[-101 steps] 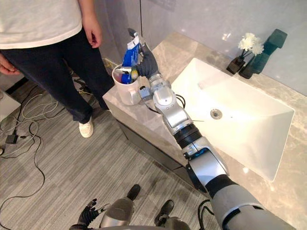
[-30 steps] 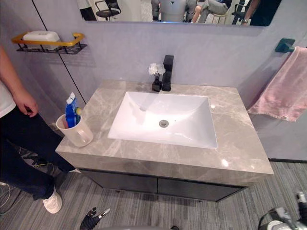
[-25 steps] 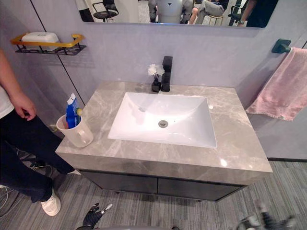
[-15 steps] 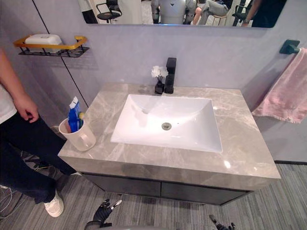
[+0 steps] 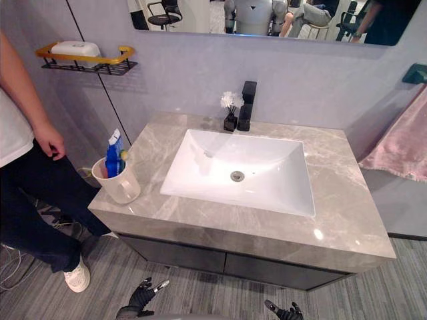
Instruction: Organize washtable
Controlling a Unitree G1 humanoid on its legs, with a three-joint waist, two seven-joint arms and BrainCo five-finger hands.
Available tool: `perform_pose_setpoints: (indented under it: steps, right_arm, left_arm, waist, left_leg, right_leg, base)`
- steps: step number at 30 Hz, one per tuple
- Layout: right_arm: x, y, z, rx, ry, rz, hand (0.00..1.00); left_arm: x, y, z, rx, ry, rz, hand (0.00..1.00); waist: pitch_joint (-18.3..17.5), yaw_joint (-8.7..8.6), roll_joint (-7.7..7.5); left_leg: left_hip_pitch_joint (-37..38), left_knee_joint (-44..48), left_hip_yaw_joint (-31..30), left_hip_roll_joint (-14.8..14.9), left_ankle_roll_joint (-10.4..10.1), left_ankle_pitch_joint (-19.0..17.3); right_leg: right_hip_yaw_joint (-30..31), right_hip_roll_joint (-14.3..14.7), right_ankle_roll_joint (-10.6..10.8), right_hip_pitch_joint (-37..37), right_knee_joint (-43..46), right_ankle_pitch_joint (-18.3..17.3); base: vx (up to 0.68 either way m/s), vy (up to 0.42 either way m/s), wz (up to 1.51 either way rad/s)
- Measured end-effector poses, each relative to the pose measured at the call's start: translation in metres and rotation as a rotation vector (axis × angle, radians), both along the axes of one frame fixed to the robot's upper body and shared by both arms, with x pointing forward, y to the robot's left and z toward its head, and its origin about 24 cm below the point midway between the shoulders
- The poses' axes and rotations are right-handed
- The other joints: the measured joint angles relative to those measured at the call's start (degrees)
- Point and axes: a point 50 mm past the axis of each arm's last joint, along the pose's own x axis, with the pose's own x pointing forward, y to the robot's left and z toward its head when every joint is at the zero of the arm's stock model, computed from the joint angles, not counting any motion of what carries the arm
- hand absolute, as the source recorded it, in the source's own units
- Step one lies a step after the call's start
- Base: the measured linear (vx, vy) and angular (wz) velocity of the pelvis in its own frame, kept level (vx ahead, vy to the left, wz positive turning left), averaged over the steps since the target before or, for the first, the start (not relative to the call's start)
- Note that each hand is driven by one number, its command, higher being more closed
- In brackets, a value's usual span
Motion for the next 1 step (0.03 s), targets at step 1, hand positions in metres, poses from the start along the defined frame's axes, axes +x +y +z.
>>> perform_pose_setpoints:
  steps: [1]
  right_arm:
    - [0.0007, -0.0001, 0.0001, -0.003, 0.000, 0.008, 0.00]
  left_arm:
    - [0.0000, 0.0001, 0.0000, 0.003, 0.000, 0.001, 0.00]
  waist:
    - [0.0, 0.01, 0.00]
  left_leg:
    - [0.0, -0.1, -0.1, 0.0, 0.0, 0.0]
  right_leg:
    - [-0.1, 0.0, 0.0, 0.1, -0.1, 0.0]
  base:
    - [0.01, 0.002, 0.04]
